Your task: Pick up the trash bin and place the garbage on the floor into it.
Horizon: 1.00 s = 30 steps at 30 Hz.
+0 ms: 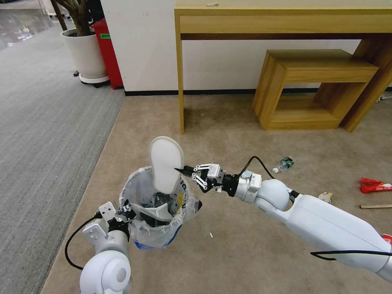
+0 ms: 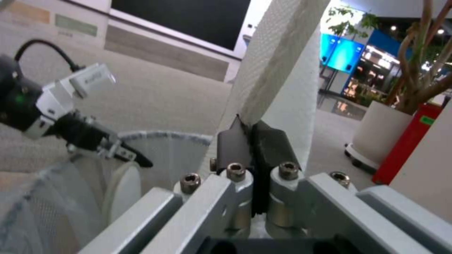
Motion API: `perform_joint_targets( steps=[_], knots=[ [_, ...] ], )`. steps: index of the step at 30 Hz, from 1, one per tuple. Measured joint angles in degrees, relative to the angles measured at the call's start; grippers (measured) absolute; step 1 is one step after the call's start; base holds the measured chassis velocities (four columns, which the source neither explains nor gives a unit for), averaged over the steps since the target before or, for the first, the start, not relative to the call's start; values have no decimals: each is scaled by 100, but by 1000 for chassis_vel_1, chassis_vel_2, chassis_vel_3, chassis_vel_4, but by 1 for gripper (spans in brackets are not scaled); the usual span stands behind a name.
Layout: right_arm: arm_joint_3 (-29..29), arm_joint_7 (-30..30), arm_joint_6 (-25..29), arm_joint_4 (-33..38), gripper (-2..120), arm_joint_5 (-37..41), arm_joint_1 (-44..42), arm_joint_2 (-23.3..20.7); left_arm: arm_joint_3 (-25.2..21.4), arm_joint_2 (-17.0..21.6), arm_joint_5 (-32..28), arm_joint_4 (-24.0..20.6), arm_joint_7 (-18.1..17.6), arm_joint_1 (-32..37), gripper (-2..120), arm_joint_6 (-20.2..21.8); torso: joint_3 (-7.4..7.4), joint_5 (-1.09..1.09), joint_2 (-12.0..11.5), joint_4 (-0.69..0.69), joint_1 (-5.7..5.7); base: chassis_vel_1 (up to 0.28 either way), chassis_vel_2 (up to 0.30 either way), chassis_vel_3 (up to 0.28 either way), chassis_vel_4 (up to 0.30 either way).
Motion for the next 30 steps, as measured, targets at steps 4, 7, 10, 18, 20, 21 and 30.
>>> perform_joint_targets(
  steps=[4,7,10,18,20,21,30],
  knots=[
    [-46,-31,120,-316,0,-247,62,162,1,-6,-1,-12,6,-2,1,-1,0,1,0,0,0,0,0,0,0],
    [-115,-34,157,-487,0,-331,121,288,1,-14,-4,-19,8,-15,1,-1,0,0,0,0,0,0,0,0,0],
    [-183,-55,191,-640,0,-442,173,398,1,-20,-7,-20,8,-29,1,-1,0,0,0,0,0,0,0,0,0],
    [-463,-72,330,-907,0,-609,232,599,-3,-38,-21,-20,10,-56,1,-1,0,0,0,0,0,0,0,0,0],
    [-505,-55,380,-953,0,-646,252,624,-5,-38,-26,-18,10,-62,1,-1,0,0,0,0,0,0,0,0,0],
    [-531,-14,416,-983,0,-690,264,640,-7,-38,-29,-14,10,-66,1,-1,0,0,0,0,0,0,0,0,0],
    [-595,-5,615,-1200,20,-919,295,683,-17,-32,-79,6,10,-104,1,-1,0,0,0,0,0,0,0,0,0]
  ],
)
